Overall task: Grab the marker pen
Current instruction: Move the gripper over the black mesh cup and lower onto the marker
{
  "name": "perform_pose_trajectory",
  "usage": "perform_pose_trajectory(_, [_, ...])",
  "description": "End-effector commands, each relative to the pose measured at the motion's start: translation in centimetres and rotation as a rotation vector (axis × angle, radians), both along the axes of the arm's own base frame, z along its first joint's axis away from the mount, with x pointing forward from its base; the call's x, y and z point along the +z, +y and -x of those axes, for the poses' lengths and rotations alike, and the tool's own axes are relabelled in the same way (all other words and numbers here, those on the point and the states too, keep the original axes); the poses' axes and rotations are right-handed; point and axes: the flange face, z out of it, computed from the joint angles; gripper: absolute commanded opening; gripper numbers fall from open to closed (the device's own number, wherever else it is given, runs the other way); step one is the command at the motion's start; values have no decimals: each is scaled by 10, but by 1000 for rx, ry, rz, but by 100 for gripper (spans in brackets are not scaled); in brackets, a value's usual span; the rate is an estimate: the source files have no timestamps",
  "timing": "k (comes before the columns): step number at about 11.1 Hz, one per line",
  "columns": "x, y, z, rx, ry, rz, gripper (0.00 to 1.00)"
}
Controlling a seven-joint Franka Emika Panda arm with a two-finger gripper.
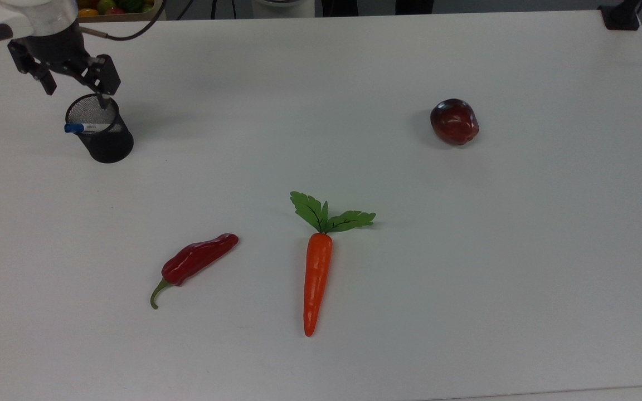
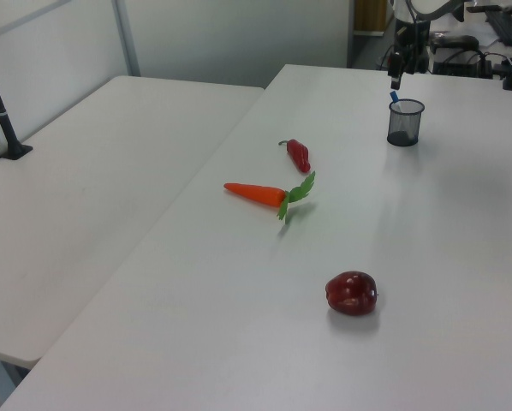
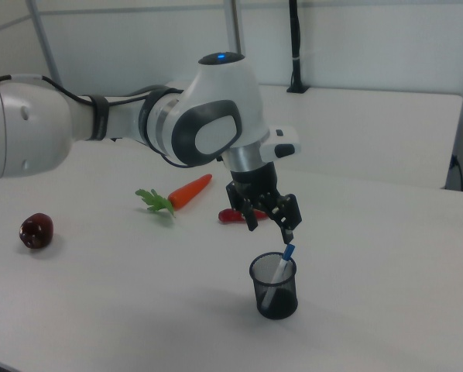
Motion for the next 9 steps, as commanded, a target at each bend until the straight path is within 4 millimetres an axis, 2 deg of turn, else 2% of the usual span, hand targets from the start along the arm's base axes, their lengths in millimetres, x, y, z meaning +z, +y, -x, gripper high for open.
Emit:
perform_pose_trajectory(1, [-19, -11, -13, 16, -49, 13, 73])
perform_pose_trajectory(2, [-28, -12, -17, 19, -55, 16, 66])
perform_pose_trajectory(5, [-37, -14, -20, 20, -63, 21, 49])
perform_pose_trajectory(7, [-38, -15, -21, 20, -73, 25, 42])
perform_pose_trajectory(9, [-38, -15, -21, 18, -70, 24, 28])
